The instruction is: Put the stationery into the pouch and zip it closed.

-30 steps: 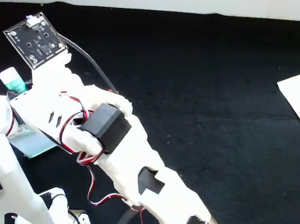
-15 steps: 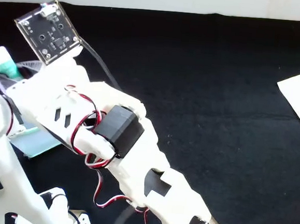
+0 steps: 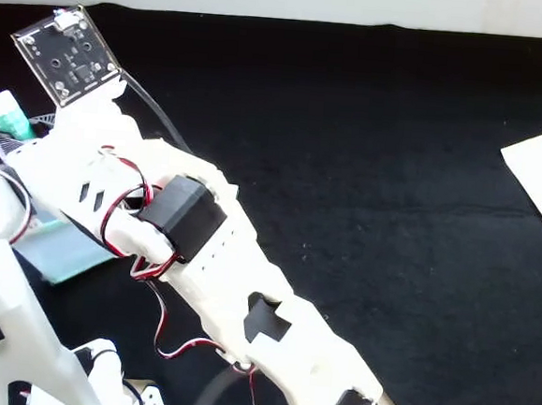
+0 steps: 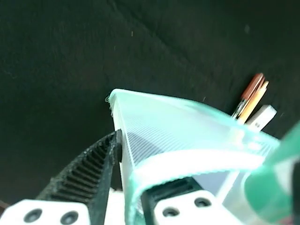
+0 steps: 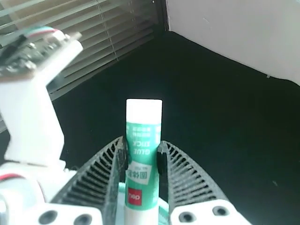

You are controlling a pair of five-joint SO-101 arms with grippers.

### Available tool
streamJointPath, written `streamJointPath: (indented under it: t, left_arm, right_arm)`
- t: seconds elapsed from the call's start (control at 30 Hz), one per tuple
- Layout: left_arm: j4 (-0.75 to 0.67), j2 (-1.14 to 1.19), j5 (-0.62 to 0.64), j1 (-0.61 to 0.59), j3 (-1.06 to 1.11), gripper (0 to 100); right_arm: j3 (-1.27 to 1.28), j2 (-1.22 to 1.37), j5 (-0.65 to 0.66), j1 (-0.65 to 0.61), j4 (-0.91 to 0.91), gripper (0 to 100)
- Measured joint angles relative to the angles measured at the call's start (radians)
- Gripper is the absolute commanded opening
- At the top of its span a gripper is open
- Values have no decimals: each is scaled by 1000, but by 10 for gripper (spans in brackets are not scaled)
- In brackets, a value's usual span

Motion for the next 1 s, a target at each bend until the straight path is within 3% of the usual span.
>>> streamJointPath:
  t: [0.27,0.73,1.0]
  left_arm:
    - [-35,-2,29,-32,52,7]
    - [-69,-6,115,-32,84,7]
    - [-69,-5,114,-32,84,7]
  right_arm:
    - [0,37,0,0,-5,7]
    - [-18,219,-2,28,-176,9]
    - [-15,222,-2,43,-129,7]
